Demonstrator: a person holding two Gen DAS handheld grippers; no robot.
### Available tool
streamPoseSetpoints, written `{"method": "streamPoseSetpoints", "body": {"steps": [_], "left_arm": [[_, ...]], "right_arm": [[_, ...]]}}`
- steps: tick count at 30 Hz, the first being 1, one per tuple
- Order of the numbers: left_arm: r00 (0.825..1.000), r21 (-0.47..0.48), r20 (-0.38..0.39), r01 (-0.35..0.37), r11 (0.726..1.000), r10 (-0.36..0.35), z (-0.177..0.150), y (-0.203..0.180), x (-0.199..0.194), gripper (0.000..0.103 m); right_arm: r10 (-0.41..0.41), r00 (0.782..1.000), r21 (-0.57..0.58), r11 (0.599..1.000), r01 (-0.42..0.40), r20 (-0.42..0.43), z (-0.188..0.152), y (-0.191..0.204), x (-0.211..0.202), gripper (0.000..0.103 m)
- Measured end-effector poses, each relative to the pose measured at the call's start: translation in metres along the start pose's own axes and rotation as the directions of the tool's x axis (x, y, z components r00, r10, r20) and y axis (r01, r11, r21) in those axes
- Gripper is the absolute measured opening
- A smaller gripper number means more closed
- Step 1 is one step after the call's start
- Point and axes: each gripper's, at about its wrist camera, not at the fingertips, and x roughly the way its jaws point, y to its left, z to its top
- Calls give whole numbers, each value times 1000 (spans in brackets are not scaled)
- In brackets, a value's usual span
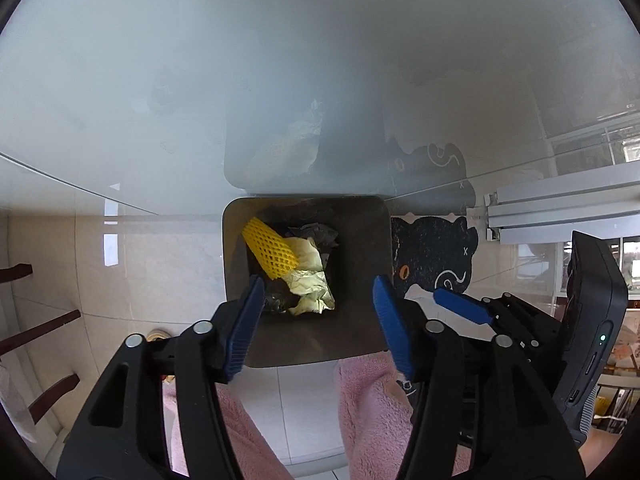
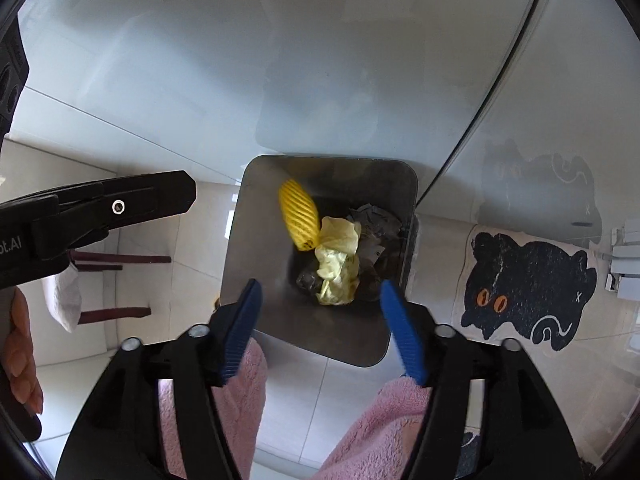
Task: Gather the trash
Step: 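Raise both open tools back up to the counter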
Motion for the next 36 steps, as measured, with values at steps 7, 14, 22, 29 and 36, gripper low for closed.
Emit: {"method": "streamPoseSetpoints", "body": {"steps": [7, 14, 22, 29, 36], "left_arm": [[999, -2, 36, 0, 1000, 0, 3, -4, -28, 89], [993, 42, 113, -48, 998, 43, -6, -26, -91, 95], [971, 75, 236, -59, 995, 39, -21, -50, -189, 95], [918, 101, 396, -62, 993, 17, -16, -71, -277, 95], [863, 126, 505, -64, 990, -9, 19, -86, -330, 95]], "right_arm": [[10, 1000, -8, 1000, -10, 3, -7, 3, -27, 96], [20, 1000, -52, 998, -20, 11, -13, 12, -82, 100], [41, 987, -147, 989, -18, 155, -18, 23, -198, 100], [72, 915, -138, 990, -19, 396, 2, 28, -317, 100], [90, 796, -111, 993, -29, 598, 46, 27, -387, 100]]}}
